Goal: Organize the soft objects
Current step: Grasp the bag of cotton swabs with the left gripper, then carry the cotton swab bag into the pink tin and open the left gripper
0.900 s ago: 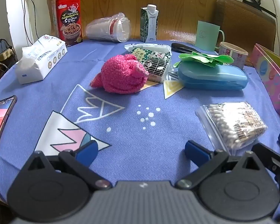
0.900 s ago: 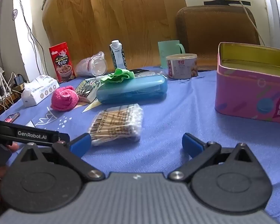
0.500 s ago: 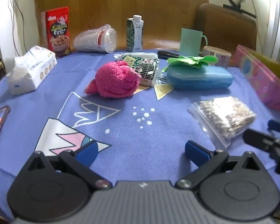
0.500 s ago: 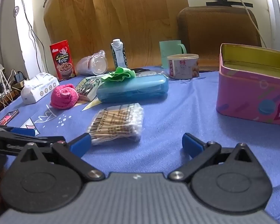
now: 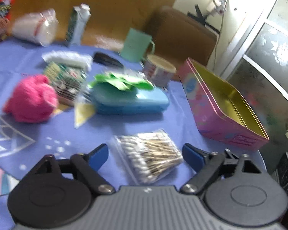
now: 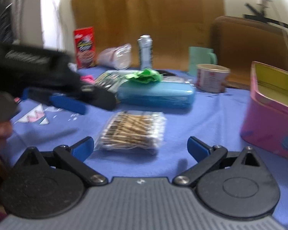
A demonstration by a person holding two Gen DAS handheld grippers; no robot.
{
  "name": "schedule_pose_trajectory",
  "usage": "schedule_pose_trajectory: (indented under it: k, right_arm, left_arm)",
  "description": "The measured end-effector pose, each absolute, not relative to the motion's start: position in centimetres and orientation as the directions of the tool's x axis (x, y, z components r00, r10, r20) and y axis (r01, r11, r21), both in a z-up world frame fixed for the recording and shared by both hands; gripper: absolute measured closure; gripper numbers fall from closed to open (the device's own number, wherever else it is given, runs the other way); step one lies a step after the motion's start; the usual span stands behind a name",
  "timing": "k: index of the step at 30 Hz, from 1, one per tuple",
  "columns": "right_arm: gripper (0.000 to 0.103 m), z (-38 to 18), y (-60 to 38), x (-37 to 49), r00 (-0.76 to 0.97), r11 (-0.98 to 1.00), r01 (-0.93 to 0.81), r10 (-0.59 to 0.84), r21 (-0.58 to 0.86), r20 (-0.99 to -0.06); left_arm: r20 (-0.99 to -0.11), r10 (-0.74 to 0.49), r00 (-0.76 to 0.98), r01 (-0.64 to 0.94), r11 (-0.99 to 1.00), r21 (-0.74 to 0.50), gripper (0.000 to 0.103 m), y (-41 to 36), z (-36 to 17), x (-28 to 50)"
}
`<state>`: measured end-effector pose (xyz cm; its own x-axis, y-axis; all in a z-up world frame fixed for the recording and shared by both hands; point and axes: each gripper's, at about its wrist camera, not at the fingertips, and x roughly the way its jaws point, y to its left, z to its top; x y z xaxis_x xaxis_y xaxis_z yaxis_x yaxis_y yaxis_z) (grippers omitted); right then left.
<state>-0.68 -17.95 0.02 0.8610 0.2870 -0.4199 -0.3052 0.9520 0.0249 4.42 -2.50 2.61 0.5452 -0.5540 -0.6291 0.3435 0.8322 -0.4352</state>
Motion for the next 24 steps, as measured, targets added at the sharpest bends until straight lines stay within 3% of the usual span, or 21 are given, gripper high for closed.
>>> schedule_pose_trajectory:
  k: [3,5,7,12,19,24]
  right_arm:
    - [0.002,-0.2,-17.5,0.4,0.822,0.934,-0.358,0.323,0.016,-0.469]
    - [0.021,-0.4,-17.3,0.8,0.814,0.928,-0.373,0.338,0.021,-0.473]
    - [0.029,-0.3,-17.2,0.7,0.825,0.930,-0.368,0.328,0.003,-0.460]
    - [0.030,0.9,-18.3,-0.4,0.881,0.944,-0.331,0.305,-0.010,-0.361]
    - [0.030,4.4,-22.8,-1.5,0.965,0.981,-0.185,0.172,-0.053,-0.197]
    - [0.030,5.7,-27.7,-2.3,0.991,0.998,-0.048,0.041,-0.050,-0.130]
  left_arm:
    - [-0.644,-0.602,0.473,0.335,0.799,-0.500,0.034,-3.6,0.9,5.4]
    - [-0.642,-0.588,0.492,0.342,0.809,-0.479,0.037,-4.2,0.8,5.1]
    - [-0.642,-0.570,0.513,0.346,0.821,-0.453,0.038,-4.7,1.4,4.7]
    - [-0.590,-0.608,0.532,0.412,0.794,-0.447,0.038,-6.0,4.7,4.9]
    - [-0.506,-0.657,0.559,0.574,0.747,-0.336,0.038,-13.3,9.5,5.7]
    - [-0.465,-0.714,0.523,0.649,0.687,-0.326,0.038,-19.6,10.9,6.6]
